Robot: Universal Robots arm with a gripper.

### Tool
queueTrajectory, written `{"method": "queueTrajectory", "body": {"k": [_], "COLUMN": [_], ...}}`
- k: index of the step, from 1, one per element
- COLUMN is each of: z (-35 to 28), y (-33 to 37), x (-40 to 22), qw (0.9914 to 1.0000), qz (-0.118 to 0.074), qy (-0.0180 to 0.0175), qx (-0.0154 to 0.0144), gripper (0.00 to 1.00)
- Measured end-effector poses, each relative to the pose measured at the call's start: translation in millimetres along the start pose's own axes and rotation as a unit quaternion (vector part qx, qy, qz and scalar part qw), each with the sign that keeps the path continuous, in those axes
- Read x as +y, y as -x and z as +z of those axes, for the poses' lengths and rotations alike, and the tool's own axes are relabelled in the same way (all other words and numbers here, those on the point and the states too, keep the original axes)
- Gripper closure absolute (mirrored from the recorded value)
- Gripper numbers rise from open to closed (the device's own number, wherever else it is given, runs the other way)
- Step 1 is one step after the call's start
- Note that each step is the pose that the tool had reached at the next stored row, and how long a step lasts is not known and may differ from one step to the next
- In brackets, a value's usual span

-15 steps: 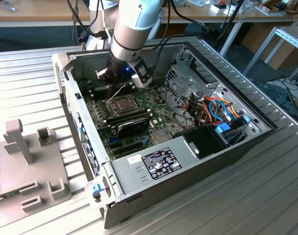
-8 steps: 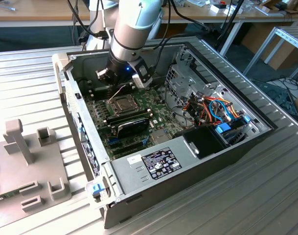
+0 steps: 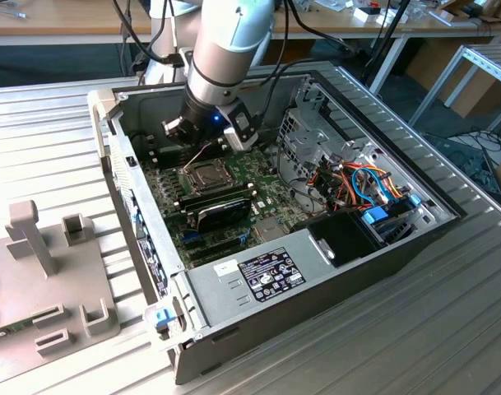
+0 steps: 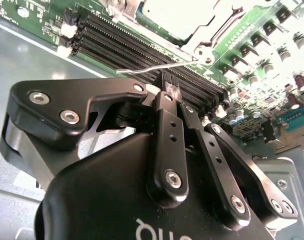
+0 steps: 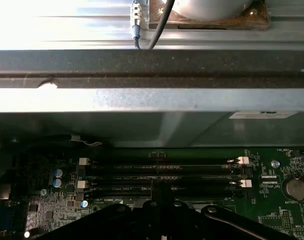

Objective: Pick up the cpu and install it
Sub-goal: 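Install the first cpu locking lever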

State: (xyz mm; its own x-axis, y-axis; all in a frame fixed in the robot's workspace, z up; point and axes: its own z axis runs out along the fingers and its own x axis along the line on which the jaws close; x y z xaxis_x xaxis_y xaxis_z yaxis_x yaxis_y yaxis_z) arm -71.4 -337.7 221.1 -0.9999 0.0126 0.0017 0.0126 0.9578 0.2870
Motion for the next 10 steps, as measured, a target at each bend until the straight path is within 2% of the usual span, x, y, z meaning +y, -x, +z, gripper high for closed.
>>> {"method": "queueTrajectory", "body": {"k": [3,10], "z": [-0.7,-0.8], "y": [0.0,0.9], "x": [-2.3,-2.6], "qw": [1.0,1.0], "qz": [0.001,0.001], "qy": [0.0,-0.0001], "qx": [-0.0002,-0.0003], "gripper": [0.89,0.89]}}
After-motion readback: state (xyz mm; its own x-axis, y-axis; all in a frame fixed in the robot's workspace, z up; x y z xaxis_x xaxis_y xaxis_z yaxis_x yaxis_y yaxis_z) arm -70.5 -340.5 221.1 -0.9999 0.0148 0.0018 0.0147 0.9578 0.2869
